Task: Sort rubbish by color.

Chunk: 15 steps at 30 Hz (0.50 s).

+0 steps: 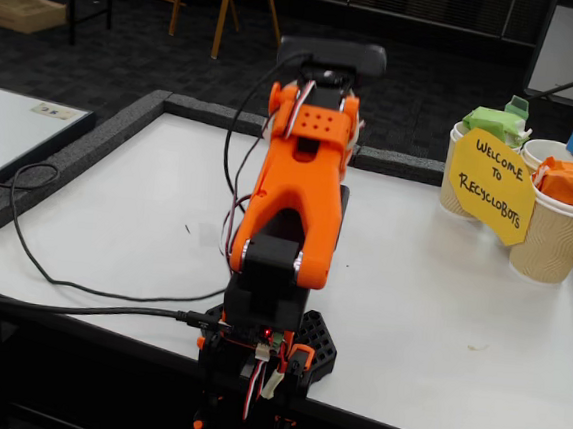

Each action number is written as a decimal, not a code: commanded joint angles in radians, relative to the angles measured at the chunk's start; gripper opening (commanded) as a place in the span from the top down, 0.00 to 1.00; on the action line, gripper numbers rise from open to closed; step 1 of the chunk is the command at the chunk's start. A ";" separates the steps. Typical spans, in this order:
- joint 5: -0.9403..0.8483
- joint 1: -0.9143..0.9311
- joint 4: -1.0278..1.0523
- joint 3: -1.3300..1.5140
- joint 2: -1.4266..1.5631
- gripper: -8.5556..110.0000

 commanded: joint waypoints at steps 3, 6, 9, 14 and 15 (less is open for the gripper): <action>0.023 0.028 -0.051 0.067 0.012 0.93; 0.106 0.060 -0.071 0.114 0.012 0.93; 0.138 0.072 -0.067 0.112 0.012 0.93; 0.224 0.110 -0.034 0.098 0.012 0.93; 0.255 0.120 -0.015 0.092 0.012 0.93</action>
